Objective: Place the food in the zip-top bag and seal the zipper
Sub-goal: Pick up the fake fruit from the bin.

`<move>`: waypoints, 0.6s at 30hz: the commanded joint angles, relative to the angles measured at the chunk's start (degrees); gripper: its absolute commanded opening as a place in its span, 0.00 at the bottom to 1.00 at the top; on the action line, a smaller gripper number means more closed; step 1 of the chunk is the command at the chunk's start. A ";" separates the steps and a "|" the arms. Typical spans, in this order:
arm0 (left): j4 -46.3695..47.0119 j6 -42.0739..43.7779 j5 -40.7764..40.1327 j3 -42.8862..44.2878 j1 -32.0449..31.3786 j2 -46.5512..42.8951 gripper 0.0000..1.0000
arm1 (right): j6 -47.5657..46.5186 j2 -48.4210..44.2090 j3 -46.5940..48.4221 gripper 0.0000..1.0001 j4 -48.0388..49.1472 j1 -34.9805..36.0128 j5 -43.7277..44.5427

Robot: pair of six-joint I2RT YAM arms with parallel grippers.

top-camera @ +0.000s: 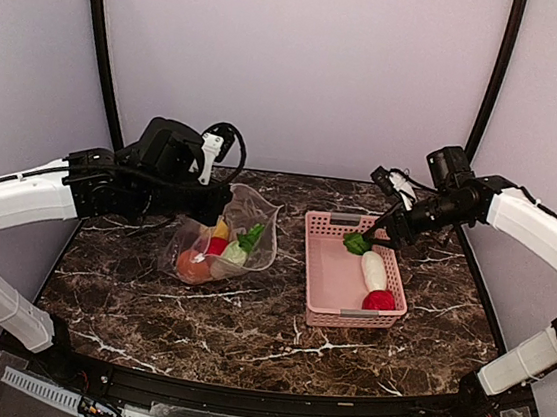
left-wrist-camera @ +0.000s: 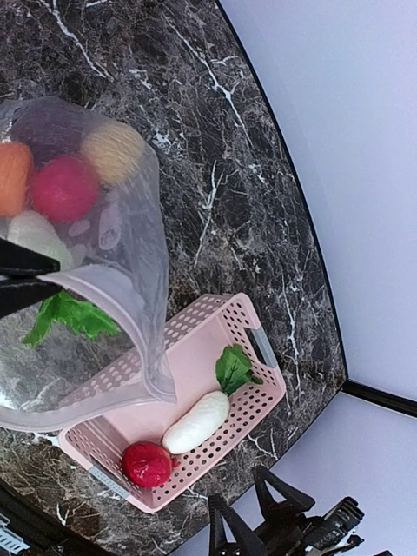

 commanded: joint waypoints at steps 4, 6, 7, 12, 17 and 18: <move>2.85 -1.34 0.16 -4.70 -0.01 -3.16 0.01 | -8.34 -0.99 -2.18 0.68 -8.26 -0.23 4.65; 3.97 -1.20 -0.31 -6.18 0.00 -3.81 0.01 | -9.32 -1.22 -2.96 0.68 -9.09 -0.23 4.82; 4.23 -1.05 -0.48 -6.96 -0.04 -4.14 0.01 | -9.89 -1.40 -3.41 0.68 -9.21 -0.19 4.83; 6.06 2.40 -1.28 -8.07 0.01 -4.49 0.01 | -11.44 -1.06 -3.98 0.68 -9.55 -0.19 6.56; 9.23 10.75 -3.40 -7.08 0.08 -1.53 0.01 | -12.65 0.11 -2.56 0.69 -9.70 -0.18 4.97; 10.21 11.82 -3.91 -7.01 0.13 -1.03 0.01 | -12.87 0.46 -2.19 0.69 -9.75 -0.22 3.98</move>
